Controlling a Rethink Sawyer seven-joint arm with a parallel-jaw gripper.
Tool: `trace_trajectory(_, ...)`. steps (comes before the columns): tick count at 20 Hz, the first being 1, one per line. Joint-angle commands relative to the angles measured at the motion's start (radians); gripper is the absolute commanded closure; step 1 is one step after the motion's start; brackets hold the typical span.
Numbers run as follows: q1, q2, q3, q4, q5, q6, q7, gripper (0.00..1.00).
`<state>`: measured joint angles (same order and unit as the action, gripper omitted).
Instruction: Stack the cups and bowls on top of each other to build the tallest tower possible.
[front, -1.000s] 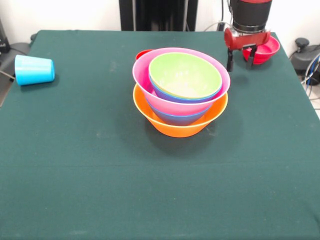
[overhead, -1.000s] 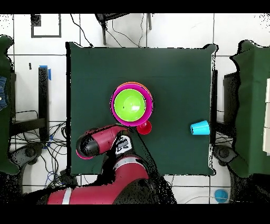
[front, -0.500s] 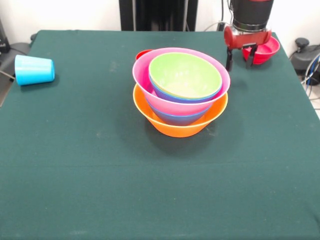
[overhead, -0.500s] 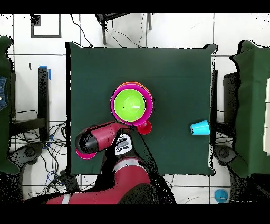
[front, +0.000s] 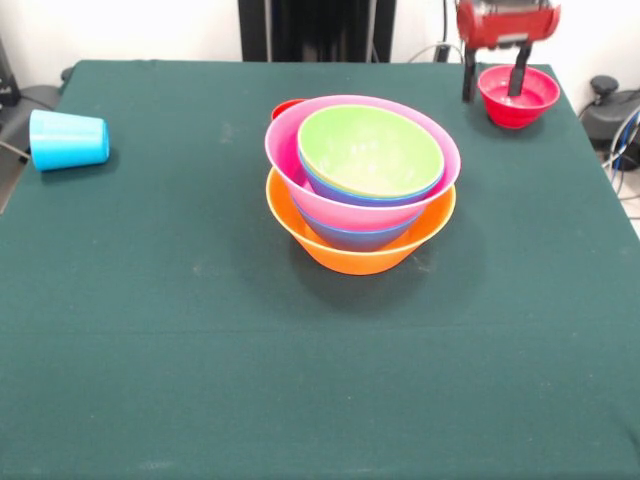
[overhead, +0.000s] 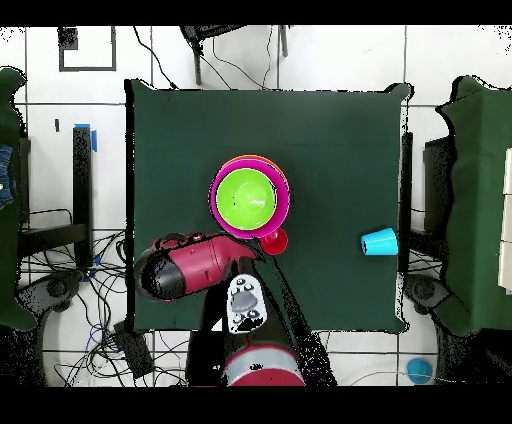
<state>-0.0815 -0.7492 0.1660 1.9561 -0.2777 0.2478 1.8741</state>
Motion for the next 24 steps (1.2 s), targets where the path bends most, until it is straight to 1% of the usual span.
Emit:
trace_trajectory(1,-0.019,-0.152,0.132,0.163,0.068,0.143,0.069,0.0)
trace_trajectory(6,0.002,-0.121,0.113,0.174,0.061,0.103,0.079,0.0)
trace_trajectory(12,0.048,-0.043,0.052,0.155,0.02,0.019,0.109,0.0)
trace_trajectory(15,0.067,-0.022,0.025,0.17,0.0,-0.027,0.121,0.0)
trace_trajectory(20,0.08,-0.04,0.002,0.238,-0.01,-0.077,0.139,0.0)
trace_trajectory(24,0.097,-0.028,-0.024,0.271,-0.023,-0.128,0.145,0.0)
